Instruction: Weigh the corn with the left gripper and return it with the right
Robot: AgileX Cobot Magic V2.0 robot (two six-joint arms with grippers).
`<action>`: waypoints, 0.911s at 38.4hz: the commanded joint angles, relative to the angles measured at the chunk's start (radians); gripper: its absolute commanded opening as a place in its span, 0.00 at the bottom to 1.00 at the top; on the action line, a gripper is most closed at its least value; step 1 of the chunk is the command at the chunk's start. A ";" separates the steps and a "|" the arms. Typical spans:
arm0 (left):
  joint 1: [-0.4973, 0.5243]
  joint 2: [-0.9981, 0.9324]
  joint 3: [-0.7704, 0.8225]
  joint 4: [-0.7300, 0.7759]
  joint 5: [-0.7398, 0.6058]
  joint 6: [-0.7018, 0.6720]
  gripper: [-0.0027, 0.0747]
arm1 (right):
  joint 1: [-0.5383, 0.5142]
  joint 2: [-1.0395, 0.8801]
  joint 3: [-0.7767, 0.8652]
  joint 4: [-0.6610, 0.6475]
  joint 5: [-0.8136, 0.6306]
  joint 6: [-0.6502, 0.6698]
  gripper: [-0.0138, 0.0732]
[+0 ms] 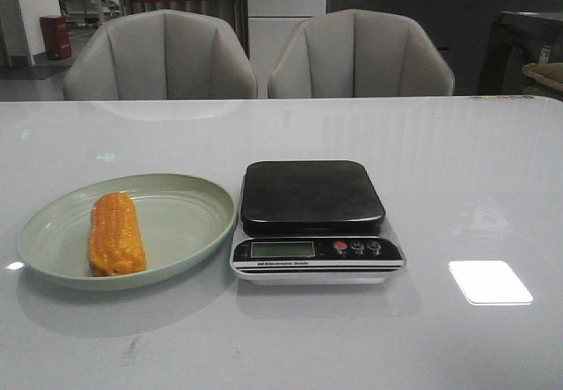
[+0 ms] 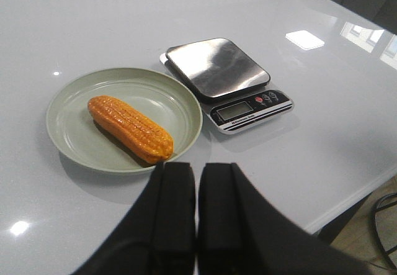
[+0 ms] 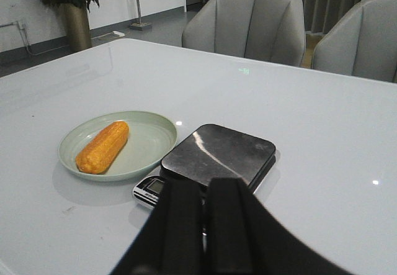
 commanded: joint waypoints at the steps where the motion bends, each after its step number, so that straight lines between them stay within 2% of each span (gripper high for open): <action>1: 0.061 0.008 -0.027 -0.010 -0.063 0.004 0.20 | -0.005 0.008 -0.027 -0.012 -0.071 -0.007 0.36; 8: 0.301 0.006 0.014 -0.003 -0.150 0.041 0.20 | -0.005 0.008 -0.027 -0.012 -0.071 -0.007 0.36; 13: 0.462 -0.022 0.106 -0.001 -0.339 0.089 0.20 | -0.005 0.008 -0.027 -0.012 -0.071 -0.007 0.36; 18: 0.580 -0.090 0.214 0.014 -0.500 0.092 0.20 | -0.005 0.008 -0.027 -0.012 -0.071 -0.007 0.36; 26: 0.690 -0.204 0.344 0.014 -0.535 0.092 0.19 | -0.005 0.008 -0.027 -0.012 -0.071 -0.007 0.36; 32: 0.723 -0.214 0.421 0.012 -0.628 0.092 0.20 | -0.005 0.008 -0.027 -0.012 -0.071 -0.007 0.36; 35: 0.725 -0.214 0.423 0.005 -0.616 0.092 0.20 | -0.005 0.008 -0.027 -0.012 -0.071 -0.007 0.36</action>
